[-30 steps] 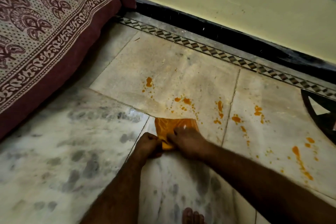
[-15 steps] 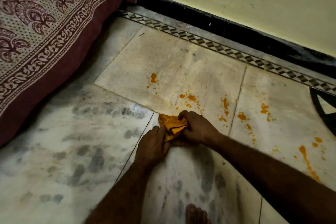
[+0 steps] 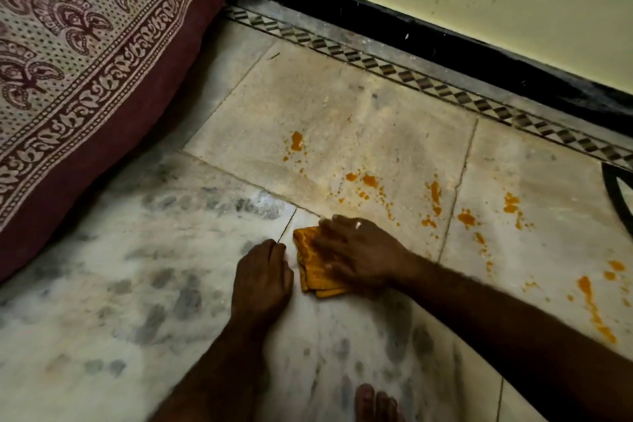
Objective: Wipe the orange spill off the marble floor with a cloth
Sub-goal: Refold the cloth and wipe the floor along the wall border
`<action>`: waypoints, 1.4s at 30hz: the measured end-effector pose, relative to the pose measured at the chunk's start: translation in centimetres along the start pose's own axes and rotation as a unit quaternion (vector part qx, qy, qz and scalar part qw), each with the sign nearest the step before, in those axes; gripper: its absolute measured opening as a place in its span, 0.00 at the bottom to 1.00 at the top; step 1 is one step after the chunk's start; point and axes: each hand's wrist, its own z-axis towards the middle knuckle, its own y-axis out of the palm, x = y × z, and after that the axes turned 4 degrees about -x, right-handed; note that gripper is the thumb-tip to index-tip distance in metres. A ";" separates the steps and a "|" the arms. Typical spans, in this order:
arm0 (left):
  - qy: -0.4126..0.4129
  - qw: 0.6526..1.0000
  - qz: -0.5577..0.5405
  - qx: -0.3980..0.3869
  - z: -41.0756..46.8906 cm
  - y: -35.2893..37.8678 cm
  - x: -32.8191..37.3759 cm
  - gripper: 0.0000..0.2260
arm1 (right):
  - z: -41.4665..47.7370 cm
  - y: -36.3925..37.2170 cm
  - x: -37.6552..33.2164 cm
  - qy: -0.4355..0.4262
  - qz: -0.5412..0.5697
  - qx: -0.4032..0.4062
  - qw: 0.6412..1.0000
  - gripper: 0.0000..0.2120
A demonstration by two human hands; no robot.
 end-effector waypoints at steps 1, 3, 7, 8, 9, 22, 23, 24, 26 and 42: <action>-0.025 1.000 0.019 0.003 0.4 0.3 -0.3 0.21 | -0.4 1.4 -0.2 -0.031 -0.032 -0.008 0.999 0.31; -0.061 0.997 0.036 -0.012 1.4 0.7 -0.8 0.26 | -0.5 3.6 -0.5 -0.048 -0.067 -0.019 0.996 0.32; -0.051 0.997 0.051 -0.025 4.0 1.3 -2.0 0.27 | 0.7 5.6 -1.3 -0.072 -0.078 0.000 0.994 0.34; -0.048 0.997 0.050 -0.024 4.9 1.3 -2.2 0.27 | 1.0 5.9 -1.5 -0.077 -0.077 0.001 0.994 0.34; -0.045 0.997 0.049 -0.024 5.7 1.3 -2.4 0.27 | 1.4 6.2 -1.7 -0.074 -0.073 0.001 0.995 0.34; -0.070 0.993 0.076 -0.052 9.5 2.6 -3.9 0.29 | 3.4 6.9 -2.1 0.011 -0.019 0.039 0.999 0.32; -0.069 0.993 0.078 -0.051 9.5 2.6 -3.9 0.29 | 3.9 6.9 -1.9 0.021 -0.013 0.047 0.999 0.33; -0.068 0.993 0.081 -0.052 9.4 2.6 -3.9 0.29 | 4.6 6.8 -1.6 0.029 -0.007 0.052 0.998 0.33; -0.067 0.993 0.089 -0.049 9.4 2.6 -4.0 0.29 | 5.7 6.5 -0.9 0.048 -0.005 0.056 0.997 0.33; -0.087 0.992 0.081 -0.047 9.8 2.5 -3.9 0.28 | 7.4 7.3 -3.8 0.170 0.003 0.128 0.977 0.33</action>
